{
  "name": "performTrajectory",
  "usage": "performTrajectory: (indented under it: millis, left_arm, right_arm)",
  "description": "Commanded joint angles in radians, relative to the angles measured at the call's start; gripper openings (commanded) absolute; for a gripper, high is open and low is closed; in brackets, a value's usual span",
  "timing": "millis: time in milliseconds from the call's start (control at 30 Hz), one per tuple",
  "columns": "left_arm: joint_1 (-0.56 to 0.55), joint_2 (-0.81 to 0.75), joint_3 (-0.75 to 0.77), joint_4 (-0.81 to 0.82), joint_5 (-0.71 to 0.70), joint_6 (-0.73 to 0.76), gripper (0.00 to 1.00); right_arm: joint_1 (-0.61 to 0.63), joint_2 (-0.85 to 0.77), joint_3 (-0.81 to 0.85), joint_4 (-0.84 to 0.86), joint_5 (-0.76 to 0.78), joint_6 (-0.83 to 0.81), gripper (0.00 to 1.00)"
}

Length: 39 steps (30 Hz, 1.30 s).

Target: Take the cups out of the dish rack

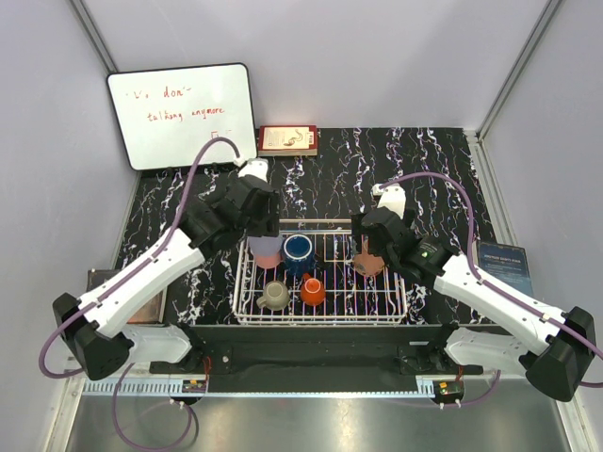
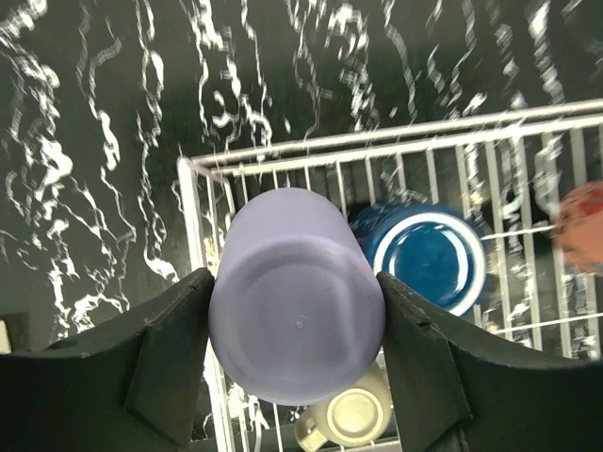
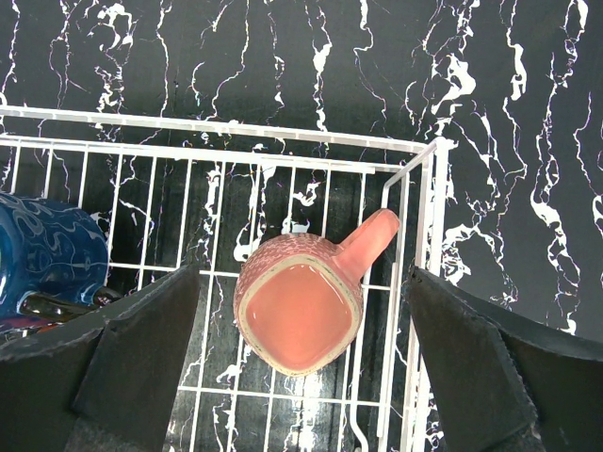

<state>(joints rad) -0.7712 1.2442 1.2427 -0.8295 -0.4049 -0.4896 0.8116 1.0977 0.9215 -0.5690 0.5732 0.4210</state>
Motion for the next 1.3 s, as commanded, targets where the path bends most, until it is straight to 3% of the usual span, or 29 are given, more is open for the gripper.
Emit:
performTrajectory:
  millis: [0, 333, 500, 667, 1000, 1167, 1267]
  left_arm:
    - [-0.004, -0.043, 0.115, -0.013, -0.026, 0.028, 0.0]
    - [-0.004, -0.104, 0.248, -0.01, 0.06, 0.029, 0.0]
    - [-0.004, -0.186, 0.226, 0.078, 0.126, 0.036, 0.0]
    - [-0.002, -0.282, 0.112, 0.272, 0.276, 0.039, 0.0]
    - [0.024, -0.382, -0.181, 0.737, 0.612, -0.064, 0.0]
    - [0.128, -0.362, -0.299, 0.949, 0.776, -0.197, 0.0]
    - [0.19, -0.359, -0.365, 1.096, 0.844, -0.292, 0.0]
  right_arm:
    - [0.004, -0.018, 0.017, 0.027, -0.007, 0.018, 1.0]
    - [0.004, -0.027, 0.045, 0.034, 0.011, 0.035, 1.0]
    - [0.004, -0.059, 0.062, 0.069, -0.063, 0.053, 1.0]
    - [0.004, -0.136, 0.076, 0.133, -0.148, 0.076, 1.0]
    - [0.003, -0.328, -0.009, 0.443, -0.426, 0.156, 0.95]
    - [0.003, -0.338, -0.032, 0.53, -0.564, 0.197, 0.92]
    - [0.003, -0.361, -0.064, 0.557, -0.572, 0.223, 0.9]
